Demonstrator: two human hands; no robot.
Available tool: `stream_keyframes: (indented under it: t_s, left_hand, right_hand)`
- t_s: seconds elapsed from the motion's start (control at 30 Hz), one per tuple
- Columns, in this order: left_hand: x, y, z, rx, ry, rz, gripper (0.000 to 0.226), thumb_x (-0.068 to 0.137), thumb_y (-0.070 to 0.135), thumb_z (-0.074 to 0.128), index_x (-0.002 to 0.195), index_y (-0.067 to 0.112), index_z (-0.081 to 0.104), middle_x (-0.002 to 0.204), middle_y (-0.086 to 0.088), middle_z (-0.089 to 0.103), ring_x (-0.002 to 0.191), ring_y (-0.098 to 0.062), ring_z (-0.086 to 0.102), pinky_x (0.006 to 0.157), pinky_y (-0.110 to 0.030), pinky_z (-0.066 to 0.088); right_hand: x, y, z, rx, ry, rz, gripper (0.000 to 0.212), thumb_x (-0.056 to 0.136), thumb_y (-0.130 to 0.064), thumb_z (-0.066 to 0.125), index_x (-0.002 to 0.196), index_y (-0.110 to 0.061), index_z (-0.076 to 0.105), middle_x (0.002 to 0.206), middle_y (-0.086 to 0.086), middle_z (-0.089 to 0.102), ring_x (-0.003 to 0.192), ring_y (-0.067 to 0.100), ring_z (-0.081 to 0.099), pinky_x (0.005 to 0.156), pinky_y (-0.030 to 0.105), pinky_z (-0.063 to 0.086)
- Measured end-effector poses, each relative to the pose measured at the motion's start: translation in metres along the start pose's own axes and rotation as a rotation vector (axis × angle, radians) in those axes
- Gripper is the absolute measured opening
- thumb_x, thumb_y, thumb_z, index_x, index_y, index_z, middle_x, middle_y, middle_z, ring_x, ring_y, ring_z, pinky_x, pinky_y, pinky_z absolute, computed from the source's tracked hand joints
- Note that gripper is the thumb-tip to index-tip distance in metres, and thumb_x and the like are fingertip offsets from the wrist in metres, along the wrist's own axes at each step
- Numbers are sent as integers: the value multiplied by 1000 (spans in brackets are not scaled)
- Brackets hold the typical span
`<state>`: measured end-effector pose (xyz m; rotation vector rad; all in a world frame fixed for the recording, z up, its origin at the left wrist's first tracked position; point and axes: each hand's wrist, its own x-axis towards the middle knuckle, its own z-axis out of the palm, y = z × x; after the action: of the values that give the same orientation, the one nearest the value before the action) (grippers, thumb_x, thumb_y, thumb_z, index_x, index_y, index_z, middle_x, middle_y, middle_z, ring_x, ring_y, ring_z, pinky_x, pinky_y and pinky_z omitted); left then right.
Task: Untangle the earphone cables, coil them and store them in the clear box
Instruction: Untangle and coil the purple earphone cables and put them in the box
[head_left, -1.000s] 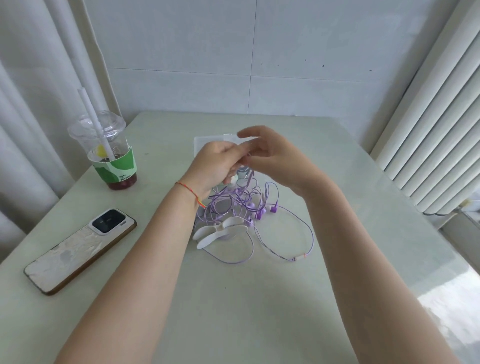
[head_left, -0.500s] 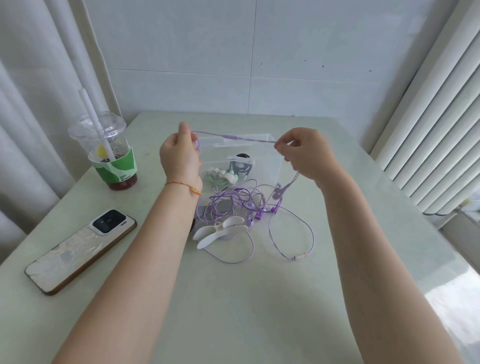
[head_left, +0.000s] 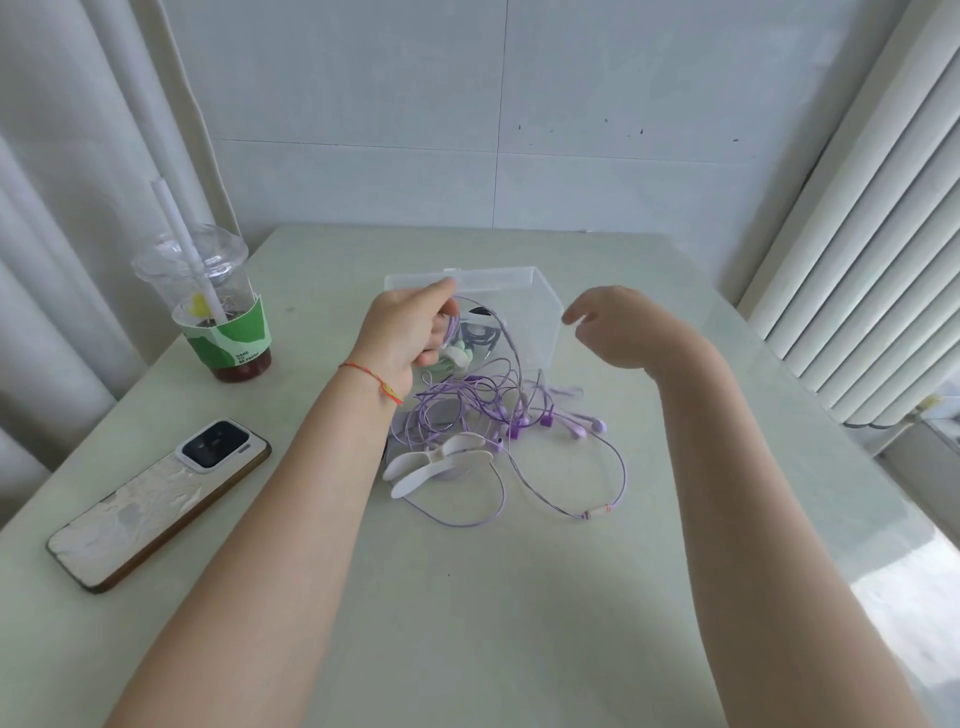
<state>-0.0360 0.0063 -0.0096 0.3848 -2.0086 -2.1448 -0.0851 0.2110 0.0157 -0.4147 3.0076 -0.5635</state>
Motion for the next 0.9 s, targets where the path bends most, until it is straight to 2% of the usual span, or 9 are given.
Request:
stream_keyframes:
  t_s: [0.1,0.2,0.33,0.43,0.53,0.63,0.73,0.8,0.9]
  left_hand:
    - [-2,0,3,15,-149,-9,34,96,29,56,66,13,54,43,9,25,39,-8,21,41,-17,17]
    - [-4,1,6,-32,-213,-13,31,98,29,54,72,13,59,44,7,38,38,-8,32,38,-16,25]
    - [-3,4,4,-369,-187,-174,38,101,30,46,69,14,57,47,7,52,38,-6,48,36,-15,39]
    - [1,5,-6,-947,-160,-329,47,101,24,46,60,8,64,54,3,63,47,-10,63,39,-18,48]
    - [0,7,-8,-1148,-227,-202,27,101,19,48,84,5,63,84,-10,74,78,-26,74,52,-25,57]
    - [-6,13,-3,-1041,-328,-43,22,101,18,45,95,5,63,111,-15,70,109,-31,66,69,-28,59]
    - [-10,12,4,-638,-358,99,19,100,17,46,97,10,64,117,-10,68,118,-23,61,73,-30,58]
    - [-10,7,9,-191,-243,248,20,100,16,49,91,13,66,109,-6,71,106,-15,66,66,-28,56]
    - [-6,1,11,273,-127,449,24,99,20,50,79,16,62,79,2,69,68,1,60,63,-21,45]
  right_hand:
    - [-3,-21,4,276,112,-80,36,91,-6,42,116,-20,64,120,4,65,113,21,57,92,28,42]
    - [-9,-44,13,761,-12,-158,24,93,-21,56,116,-18,59,99,4,72,91,19,68,87,32,51]
    - [-10,-40,21,606,-100,-154,20,88,-19,65,107,-12,63,61,0,57,45,15,48,47,23,40]
    - [-6,-27,17,644,-45,-78,11,87,-17,66,89,-8,71,51,-4,44,44,13,37,47,24,37]
    - [-6,-24,15,709,-73,-129,16,91,-16,59,88,-8,74,55,-1,46,47,16,40,52,28,42]
    - [-11,-34,18,644,-167,-187,21,95,-20,54,95,-14,74,61,2,50,46,17,44,52,28,44]
    - [-18,-43,20,558,-245,-226,19,95,-24,55,94,-18,74,58,1,50,42,14,43,51,24,41]
    - [-21,-46,18,521,-249,-239,20,93,-26,59,91,-14,74,54,-2,48,41,12,41,50,23,39]
    - [-20,-45,11,505,-142,-234,19,88,-27,65,84,-9,72,50,-2,50,45,14,44,54,26,37]
